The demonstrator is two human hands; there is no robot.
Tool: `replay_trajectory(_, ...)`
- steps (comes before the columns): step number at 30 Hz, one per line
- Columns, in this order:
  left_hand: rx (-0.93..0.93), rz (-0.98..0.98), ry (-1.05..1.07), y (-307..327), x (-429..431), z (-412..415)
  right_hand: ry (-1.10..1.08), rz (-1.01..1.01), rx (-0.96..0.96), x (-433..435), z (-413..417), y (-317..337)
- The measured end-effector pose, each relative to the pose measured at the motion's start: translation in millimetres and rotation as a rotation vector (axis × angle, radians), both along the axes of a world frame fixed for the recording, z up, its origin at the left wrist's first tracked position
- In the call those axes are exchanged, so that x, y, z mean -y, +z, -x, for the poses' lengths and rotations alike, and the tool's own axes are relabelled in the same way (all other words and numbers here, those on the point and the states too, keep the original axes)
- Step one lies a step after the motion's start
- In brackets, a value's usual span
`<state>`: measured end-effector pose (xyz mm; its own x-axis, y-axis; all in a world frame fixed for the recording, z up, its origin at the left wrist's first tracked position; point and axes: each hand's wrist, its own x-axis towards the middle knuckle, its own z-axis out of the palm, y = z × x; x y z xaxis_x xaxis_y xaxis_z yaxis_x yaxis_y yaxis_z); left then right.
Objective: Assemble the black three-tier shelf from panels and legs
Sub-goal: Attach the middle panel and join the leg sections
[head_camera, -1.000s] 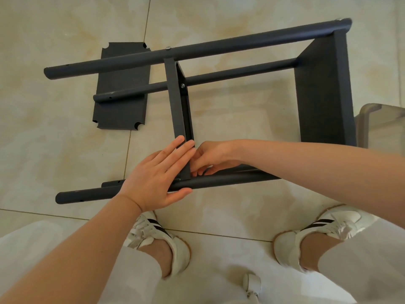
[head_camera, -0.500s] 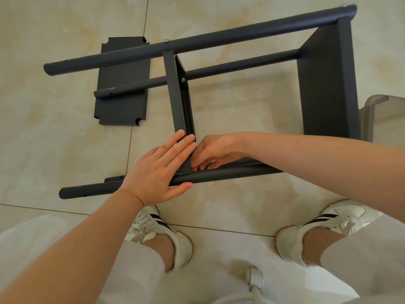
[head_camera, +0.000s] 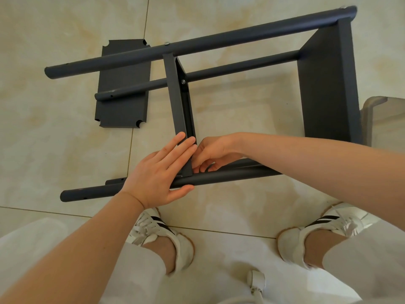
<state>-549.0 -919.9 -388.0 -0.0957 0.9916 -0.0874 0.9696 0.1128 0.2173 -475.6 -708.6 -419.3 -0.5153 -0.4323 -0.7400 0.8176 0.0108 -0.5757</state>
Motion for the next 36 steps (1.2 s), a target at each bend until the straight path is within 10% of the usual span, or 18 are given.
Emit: replay_trajectory(36,0.003,-0.005,0.003,0,-1,-1,0.044,-0.016,-0.018,-3,-1,3)
